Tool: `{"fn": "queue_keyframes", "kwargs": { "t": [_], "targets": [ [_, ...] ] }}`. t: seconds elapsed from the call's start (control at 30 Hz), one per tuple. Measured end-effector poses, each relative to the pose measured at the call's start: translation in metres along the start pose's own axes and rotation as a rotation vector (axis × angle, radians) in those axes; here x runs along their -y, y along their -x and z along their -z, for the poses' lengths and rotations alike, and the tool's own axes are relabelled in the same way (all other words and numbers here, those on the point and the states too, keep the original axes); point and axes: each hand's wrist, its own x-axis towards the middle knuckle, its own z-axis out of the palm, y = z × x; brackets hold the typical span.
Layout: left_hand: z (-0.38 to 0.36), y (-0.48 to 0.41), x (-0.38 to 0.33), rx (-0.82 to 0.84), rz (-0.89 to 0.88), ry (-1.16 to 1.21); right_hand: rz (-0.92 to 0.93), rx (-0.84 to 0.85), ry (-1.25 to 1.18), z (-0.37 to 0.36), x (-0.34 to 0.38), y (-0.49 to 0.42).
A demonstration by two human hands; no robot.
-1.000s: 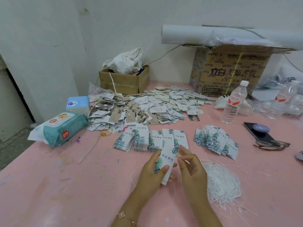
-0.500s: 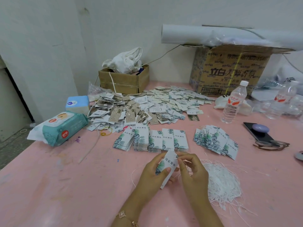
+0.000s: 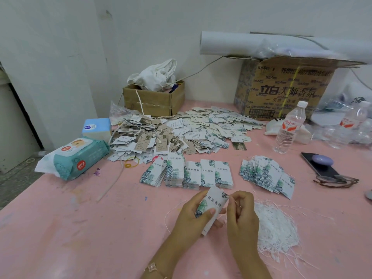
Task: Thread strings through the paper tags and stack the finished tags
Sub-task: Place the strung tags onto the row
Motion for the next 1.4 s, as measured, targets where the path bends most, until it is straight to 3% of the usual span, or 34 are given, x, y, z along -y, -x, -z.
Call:
{"fn": "queue_keyframes", "kwargs": {
  "t": [0.2, 0.53, 0.8, 0.97, 1.1, 1.23, 1.4],
  "targets": [
    [-0.003, -0.001, 0.002, -0.015, 0.029, 0.005, -0.004, -0.007, 0.061, 0.003, 0.001, -0.001],
    [-0.003, 0.004, 0.006, 0.03, -0.17, -0.213, -0.052, -0.061, 0.092, 0.002, -0.005, 0.0],
    [0.005, 0.006, 0.008, -0.037, -0.394, -0.692, -0.066, -0.022, 0.042, 0.002, -0.003, -0.002],
    [0.01, 0.005, 0.008, -0.018, -0.461, -0.802, -0.121, 0.005, -0.064, 0.003, -0.001, -0.006],
    [0.011, 0.004, 0.011, 0.005, -0.447, -0.767, -0.187, 0.038, -0.168, 0.003, 0.001, -0.008],
    [0.008, 0.005, 0.008, 0.048, -0.373, -0.556, -0.314, 0.039, -0.31, 0.007, 0.001, -0.015],
    [0.004, 0.003, 0.01, 0.06, -0.215, -0.374, -0.485, 0.177, -0.568, 0.009, 0.001, -0.02]
  ]
}}
